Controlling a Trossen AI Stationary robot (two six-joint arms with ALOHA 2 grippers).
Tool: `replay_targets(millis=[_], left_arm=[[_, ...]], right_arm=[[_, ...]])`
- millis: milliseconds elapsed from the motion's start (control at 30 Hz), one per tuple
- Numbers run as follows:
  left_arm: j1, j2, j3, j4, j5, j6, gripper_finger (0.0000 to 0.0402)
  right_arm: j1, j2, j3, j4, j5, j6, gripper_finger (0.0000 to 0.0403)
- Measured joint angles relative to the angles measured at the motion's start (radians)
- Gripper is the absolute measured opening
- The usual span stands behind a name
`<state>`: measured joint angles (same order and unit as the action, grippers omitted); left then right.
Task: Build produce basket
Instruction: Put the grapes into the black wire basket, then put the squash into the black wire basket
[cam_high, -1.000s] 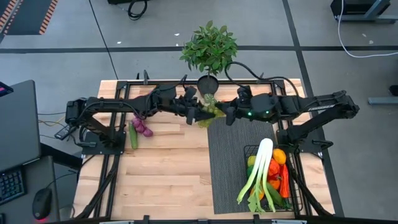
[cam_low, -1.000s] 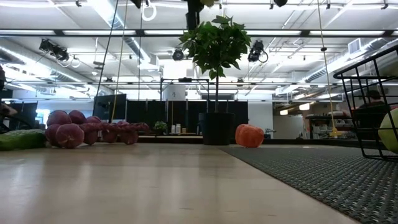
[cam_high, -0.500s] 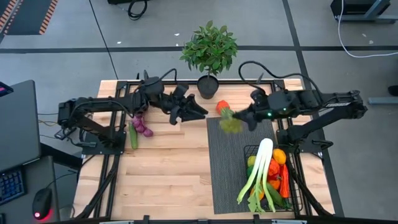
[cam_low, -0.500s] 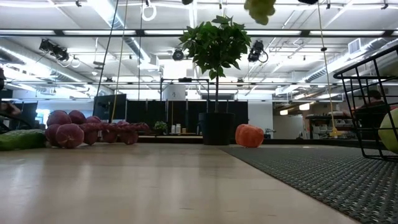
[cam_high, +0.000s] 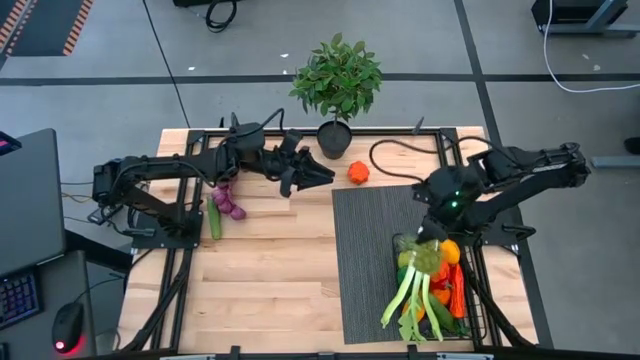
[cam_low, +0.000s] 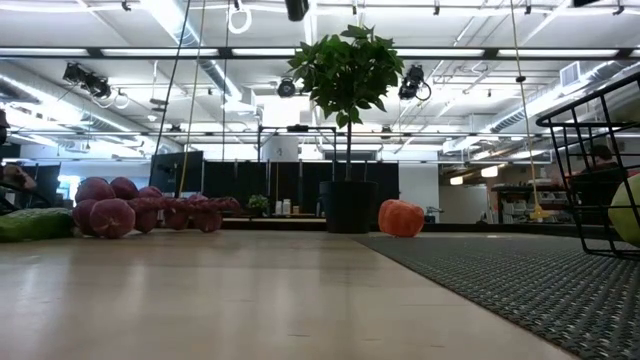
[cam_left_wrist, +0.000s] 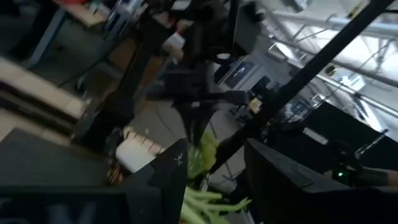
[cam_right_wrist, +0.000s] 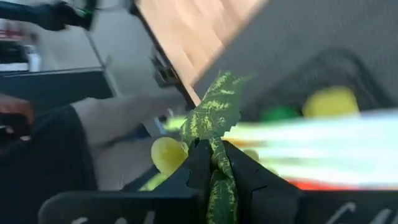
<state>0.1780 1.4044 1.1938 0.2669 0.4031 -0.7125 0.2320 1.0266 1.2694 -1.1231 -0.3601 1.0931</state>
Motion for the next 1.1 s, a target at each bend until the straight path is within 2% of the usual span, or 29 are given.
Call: replay_targets(millis=[300, 533, 667, 933, 1100], left_arm=[[-0.010, 0.001, 0.000, -0.042, 0.036, 0.002, 0.0123], [-0.015, 0.001, 0.000, -0.041, 0.101, -0.009, 0.0111], [-0.026, 0.001, -0.001, -0.047, 0.144, 0.016, 0.0129], [-0.016, -0.025, -0.001, -0.152, 0.200, 0.029, 0.0213], [0.062, -0.116, -0.001, -0.247, 0.218, 0.044, 0.0226]], right_arm=[[0.134, 0.002, 0.000, -0.107, -0.010, 0.211, 0.0055], [0.253, 0.002, 0.000, -0.110, -0.008, 0.389, 0.0110], [0.299, 0.003, 0.000, -0.110, 0.032, 0.464, 0.0160], [0.317, 0.002, 0.000, -0.074, 0.099, 0.569, 0.0262], [0.293, 0.003, 0.000, 0.023, 0.252, 0.598, 0.0305]])
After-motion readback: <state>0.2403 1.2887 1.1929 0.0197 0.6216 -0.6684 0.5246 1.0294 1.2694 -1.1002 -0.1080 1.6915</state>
